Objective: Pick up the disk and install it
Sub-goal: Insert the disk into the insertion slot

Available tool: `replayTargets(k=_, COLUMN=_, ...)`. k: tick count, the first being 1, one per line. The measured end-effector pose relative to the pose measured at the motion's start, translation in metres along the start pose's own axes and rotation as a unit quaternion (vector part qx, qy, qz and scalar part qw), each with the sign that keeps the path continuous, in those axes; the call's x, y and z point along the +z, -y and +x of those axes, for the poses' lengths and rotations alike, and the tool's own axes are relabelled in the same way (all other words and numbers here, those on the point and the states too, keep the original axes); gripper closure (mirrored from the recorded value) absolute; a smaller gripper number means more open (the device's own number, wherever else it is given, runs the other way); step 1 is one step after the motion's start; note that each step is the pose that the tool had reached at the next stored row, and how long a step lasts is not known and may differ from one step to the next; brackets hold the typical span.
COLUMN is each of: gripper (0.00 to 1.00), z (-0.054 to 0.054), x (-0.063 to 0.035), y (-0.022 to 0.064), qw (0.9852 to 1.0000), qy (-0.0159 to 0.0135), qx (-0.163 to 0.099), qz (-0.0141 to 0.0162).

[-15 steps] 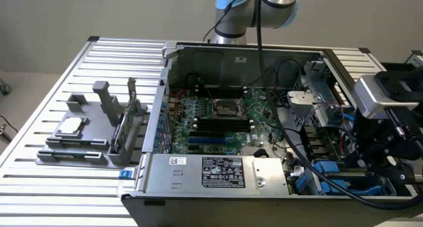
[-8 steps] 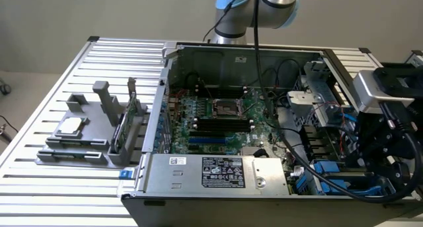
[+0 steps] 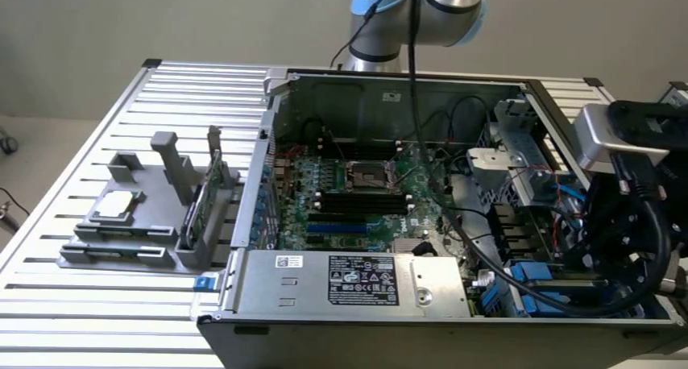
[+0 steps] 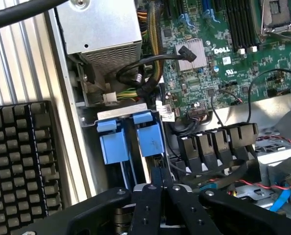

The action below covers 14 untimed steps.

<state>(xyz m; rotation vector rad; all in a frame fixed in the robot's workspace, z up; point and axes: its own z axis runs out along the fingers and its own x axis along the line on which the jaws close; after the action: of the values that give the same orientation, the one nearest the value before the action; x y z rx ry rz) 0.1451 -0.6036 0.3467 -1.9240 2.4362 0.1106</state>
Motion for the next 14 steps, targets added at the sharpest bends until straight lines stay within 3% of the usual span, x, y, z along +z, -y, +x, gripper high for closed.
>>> replayTargets(k=7, gripper=0.89, z=-0.0003, x=-0.0043, y=-0.0001, qw=0.9992, qy=0.0023, qx=0.041, qz=0.002)
replayTargets(k=14, gripper=0.89, z=-0.0006, x=-0.0094, y=-0.0003, qw=0.9969, qy=0.0046, qx=0.078, qz=0.0027)
